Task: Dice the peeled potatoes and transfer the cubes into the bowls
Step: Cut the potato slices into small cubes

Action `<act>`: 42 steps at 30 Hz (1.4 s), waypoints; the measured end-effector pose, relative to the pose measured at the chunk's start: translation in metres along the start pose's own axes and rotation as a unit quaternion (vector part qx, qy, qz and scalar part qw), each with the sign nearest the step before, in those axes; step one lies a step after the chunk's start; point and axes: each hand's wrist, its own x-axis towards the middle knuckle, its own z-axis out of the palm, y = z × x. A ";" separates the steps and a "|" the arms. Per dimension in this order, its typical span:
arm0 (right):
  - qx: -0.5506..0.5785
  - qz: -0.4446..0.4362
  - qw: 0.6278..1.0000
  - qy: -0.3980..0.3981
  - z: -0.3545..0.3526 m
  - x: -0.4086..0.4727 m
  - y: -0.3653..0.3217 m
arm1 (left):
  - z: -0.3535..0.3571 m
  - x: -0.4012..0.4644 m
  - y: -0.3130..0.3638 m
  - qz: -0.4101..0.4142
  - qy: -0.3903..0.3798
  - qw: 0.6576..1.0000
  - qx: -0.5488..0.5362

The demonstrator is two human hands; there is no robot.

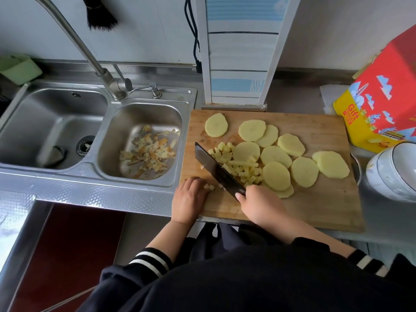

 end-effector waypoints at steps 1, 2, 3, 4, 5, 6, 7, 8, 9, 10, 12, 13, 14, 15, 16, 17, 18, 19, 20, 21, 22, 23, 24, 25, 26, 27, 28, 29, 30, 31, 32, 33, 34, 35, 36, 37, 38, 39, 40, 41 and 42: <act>0.008 0.001 1.000 0.003 -0.001 0.000 0.001 | -0.004 -0.001 -0.001 -0.027 0.013 0.999 -0.017; 0.015 -0.001 1.000 0.004 -0.003 0.000 0.001 | -0.008 -0.002 -0.002 -0.061 0.029 0.997 -0.033; 0.018 -0.007 1.000 0.003 -0.004 -0.001 0.000 | -0.013 -0.004 -0.004 -0.096 0.047 0.993 -0.050; 0.016 -0.013 1.000 -0.001 -0.005 -0.002 -0.002 | -0.016 -0.005 -0.004 -0.129 0.068 0.987 -0.068; 0.014 -0.018 1.000 -0.006 -0.006 -0.003 -0.005 | -0.021 -0.007 -0.005 -0.158 0.087 0.980 -0.086; 0.012 -0.022 1.000 -0.013 -0.006 -0.004 -0.008 | -0.025 -0.008 -0.005 -0.186 0.103 0.972 -0.103; 0.013 -0.026 0.999 -0.023 -0.006 -0.003 -0.011 | -0.028 -0.009 -0.005 -0.207 0.116 0.965 -0.115; 0.017 -0.029 0.999 -0.035 -0.005 -0.003 -0.013 | -0.031 -0.009 -0.004 -0.217 0.126 0.960 -0.121; 0.020 -0.032 0.998 -0.049 -0.004 -0.003 -0.015 | -0.032 -0.009 -0.004 -0.221 0.134 0.958 -0.124; 0.018 -0.037 0.997 -0.061 -0.003 -0.003 -0.016 | -0.032 -0.010 -0.003 -0.220 0.138 0.958 -0.123; 0.013 -0.044 0.996 -0.079 -0.001 0.000 -0.017 | -0.031 -0.010 -0.002 -0.193 0.136 0.965 -0.111; 0.014 -0.045 0.996 -0.082 0.000 0.001 -0.016 | -0.030 -0.009 0.000 -0.167 0.127 0.973 -0.100; 0.018 -0.043 0.995 -0.083 0.000 0.003 -0.014 | -0.027 -0.010 0.001 -0.137 0.113 0.980 -0.087; 0.023 -0.038 0.996 -0.082 -0.001 0.004 -0.012 | -0.023 -0.011 0.002 -0.109 0.097 0.987 -0.072; 0.027 -0.031 0.996 -0.077 -0.002 0.006 -0.010 | -0.020 -0.012 0.004 -0.087 0.083 0.991 -0.059; 0.031 -0.023 0.997 -0.069 -0.003 0.007 -0.007 | -0.017 -0.012 0.006 -0.074 0.072 0.993 -0.053; 0.036 -0.014 0.997 -0.059 -0.004 0.009 -0.004 | -0.014 -0.012 0.008 -0.067 0.063 0.994 -0.053; 0.043 -0.006 0.998 -0.049 -0.006 0.010 -0.001 | -0.012 -0.011 0.010 -0.065 0.058 0.995 -0.056; 0.050 0.003 0.998 -0.041 -0.008 0.011 0.002 | -0.012 -0.010 0.012 -0.063 0.058 0.995 -0.058; 0.058 0.009 0.998 -0.035 -0.009 0.011 0.005 | -0.014 -0.005 0.013 -0.061 0.066 0.994 -0.062; 0.061 0.011 0.998 -0.033 -0.010 0.011 0.007 | -0.018 0.002 0.015 -0.059 0.087 0.992 -0.069; 0.058 0.009 0.998 -0.032 -0.010 0.011 0.009 | -0.025 0.013 0.017 -0.060 0.120 0.987 -0.086; 0.050 0.007 0.998 -0.031 -0.010 0.010 0.010 | -0.034 0.029 0.024 -0.060 0.159 0.980 -0.107; 0.035 0.003 0.999 -0.035 -0.009 0.009 0.010 | -0.046 0.047 0.032 -0.054 0.196 0.972 -0.120; 0.020 0.001 0.999 -0.041 -0.008 0.008 0.009 | -0.059 0.067 0.045 -0.035 0.213 0.969 -0.122; 0.009 -0.003 0.999 -0.046 -0.006 0.007 0.008 | -0.071 0.089 0.061 -0.003 0.198 0.973 -0.116; 0.002 -0.011 0.999 -0.049 -0.005 0.007 0.008 | -0.080 0.109 0.080 0.036 0.138 0.984 -0.102; -0.003 -0.026 0.999 -0.046 -0.003 0.007 0.007 | -0.083 0.127 0.099 0.074 0.040 0.994 -0.072; -0.003 -0.043 0.998 -0.039 -0.003 0.006 0.008 | -0.079 0.143 0.117 0.104 -0.078 0.991 -0.020; -0.004 -0.059 0.998 -0.031 -0.003 0.006 0.009 | -0.071 0.155 0.132 0.124 -0.188 0.973 0.054; -0.006 -0.073 0.997 -0.024 -0.003 0.004 0.010 | -0.061 0.165 0.144 0.137 -0.277 0.941 0.138; -0.012 -0.084 0.996 -0.019 -0.003 0.003 0.010 | -0.049 0.171 0.153 0.149 -0.344 0.902 0.216; -0.018 -0.089 0.996 -0.017 -0.003 0.002 0.010 | -0.040 0.176 0.158 0.155 -0.391 0.862 0.283; -0.024 -0.093 0.995 -0.015 -0.002 0.002 0.009 | -0.030 0.178 0.159 0.159 -0.421 0.827 0.336; -0.027 -0.093 0.995 -0.011 -0.003 0.001 0.011 | -0.023 0.178 0.162 0.165 -0.438 0.799 0.378; -0.030 -0.096 0.995 -0.010 -0.003 0.001 0.010 | -0.018 0.177 0.159 0.172 -0.447 0.779 0.405; -0.028 -0.096 0.995 -0.010 -0.003 0.002 0.012 | -0.014 0.175 0.157 0.179 -0.451 0.766 0.422; -0.026 -0.097 0.995 -0.012 -0.003 0.002 0.013 | -0.011 0.173 0.154 0.186 -0.455 0.758 0.429; -0.025 -0.097 0.995 -0.015 -0.003 0.003 0.013 | -0.009 0.172 0.150 0.189 -0.460 0.755 0.428; -0.023 -0.096 0.995 -0.015 -0.003 0.004 0.014 | -0.008 0.171 0.146 0.190 -0.462 0.756 0.424; -0.023 -0.096 0.995 -0.015 -0.002 0.004 0.014 | -0.008 0.171 0.143 0.191 -0.461 0.759 0.418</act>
